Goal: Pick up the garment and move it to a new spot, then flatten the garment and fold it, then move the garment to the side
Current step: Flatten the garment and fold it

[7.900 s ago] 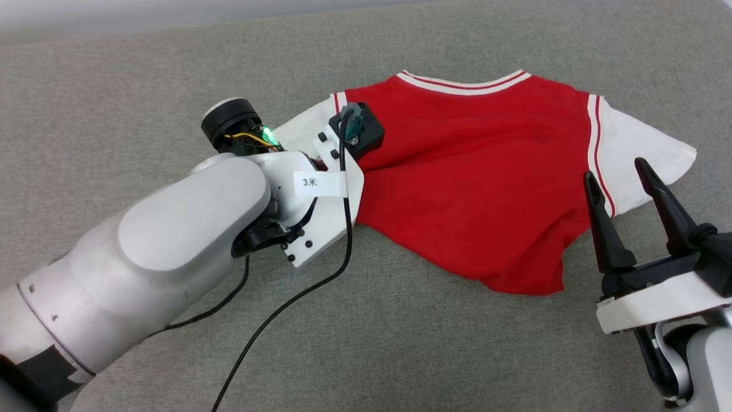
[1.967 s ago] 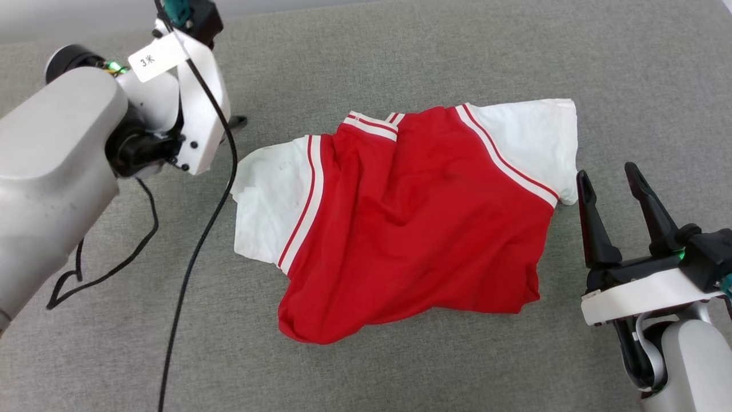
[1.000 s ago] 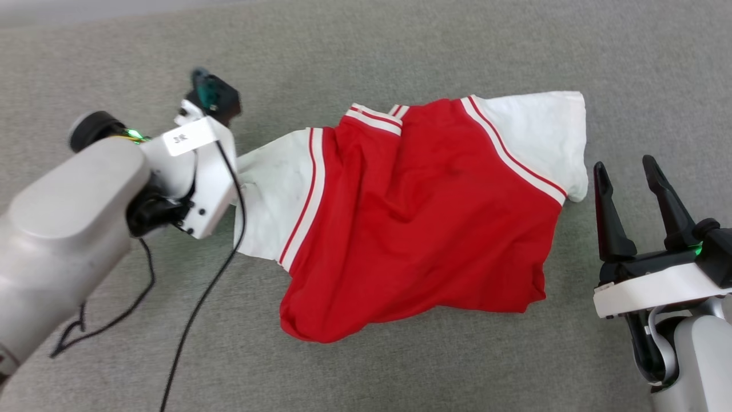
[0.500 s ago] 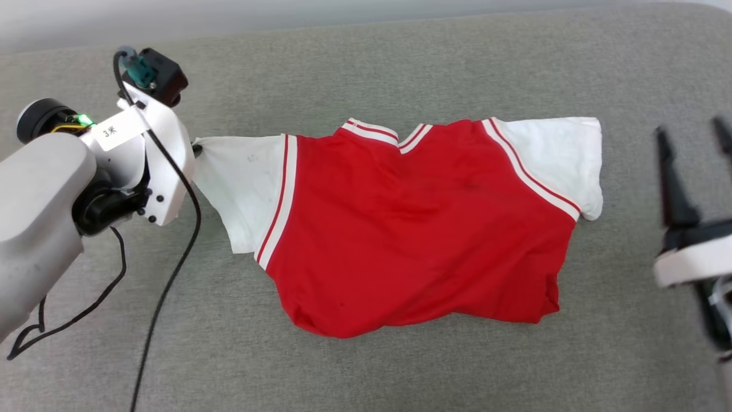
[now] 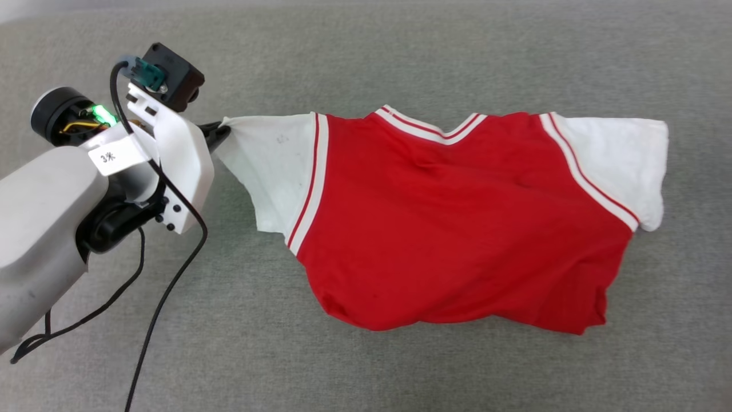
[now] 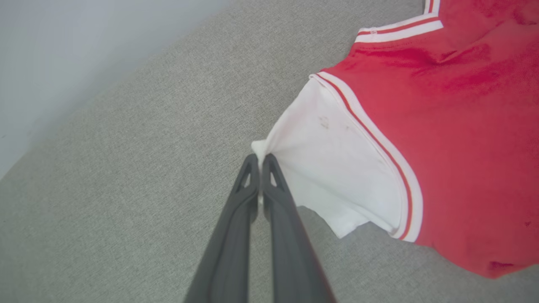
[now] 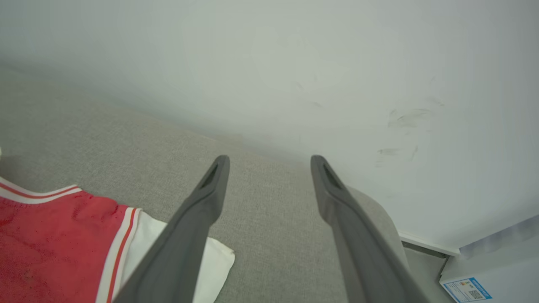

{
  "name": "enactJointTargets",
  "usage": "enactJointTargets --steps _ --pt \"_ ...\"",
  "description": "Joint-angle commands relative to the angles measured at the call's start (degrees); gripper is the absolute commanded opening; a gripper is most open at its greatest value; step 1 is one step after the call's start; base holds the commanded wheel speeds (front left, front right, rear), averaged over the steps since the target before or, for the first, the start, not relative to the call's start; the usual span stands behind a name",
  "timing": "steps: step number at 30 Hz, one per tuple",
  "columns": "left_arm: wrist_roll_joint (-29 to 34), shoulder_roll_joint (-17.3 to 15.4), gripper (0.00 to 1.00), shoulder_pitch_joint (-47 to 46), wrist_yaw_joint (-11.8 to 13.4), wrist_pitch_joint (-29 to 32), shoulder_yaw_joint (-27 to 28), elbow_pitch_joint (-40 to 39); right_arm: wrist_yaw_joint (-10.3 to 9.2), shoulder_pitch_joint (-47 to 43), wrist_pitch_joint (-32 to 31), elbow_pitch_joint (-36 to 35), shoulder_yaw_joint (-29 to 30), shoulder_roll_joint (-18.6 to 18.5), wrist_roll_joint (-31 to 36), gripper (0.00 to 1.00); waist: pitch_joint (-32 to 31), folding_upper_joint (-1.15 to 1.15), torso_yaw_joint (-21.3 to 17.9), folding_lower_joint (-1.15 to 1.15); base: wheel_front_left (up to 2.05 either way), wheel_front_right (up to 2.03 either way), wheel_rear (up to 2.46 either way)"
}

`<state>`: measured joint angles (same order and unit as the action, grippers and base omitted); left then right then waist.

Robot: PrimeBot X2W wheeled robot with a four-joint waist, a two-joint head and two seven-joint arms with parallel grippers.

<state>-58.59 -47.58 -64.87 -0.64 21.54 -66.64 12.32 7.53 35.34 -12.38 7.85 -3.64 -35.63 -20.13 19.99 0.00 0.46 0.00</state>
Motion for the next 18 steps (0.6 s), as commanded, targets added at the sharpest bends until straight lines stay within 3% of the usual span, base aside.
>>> enactJointTargets --steps 1,10,13,18 --pt "0.4 -0.1 0.0 0.5 0.4 -0.4 0.1 -0.5 -0.08 0.8 -1.8 0.8 -0.9 -0.8 -1.3 1.0 0.8 0.0 0.9 0.0 0.0 0.0 0.0" --pt "2.4 -0.8 0.0 -0.7 2.6 -1.9 0.6 -6.2 -0.08 6.3 -27.1 6.0 -13.2 -10.4 -16.3 1.0 4.8 0.0 3.9 0.0 0.0 0.0 0.0" --pt "3.0 -0.4 0.0 -1.2 3.0 -2.4 0.9 -7.2 -0.08 7.5 -30.8 7.0 -15.6 -12.1 -17.9 1.0 6.5 0.0 4.9 0.0 0.0 0.0 0.0" --pt "3.5 0.1 0.0 -1.9 3.2 -3.3 1.2 -8.0 -0.08 10.0 -31.6 9.8 -17.6 -11.3 -18.3 1.0 9.1 0.0 6.0 0.0 0.0 0.0 0.0"
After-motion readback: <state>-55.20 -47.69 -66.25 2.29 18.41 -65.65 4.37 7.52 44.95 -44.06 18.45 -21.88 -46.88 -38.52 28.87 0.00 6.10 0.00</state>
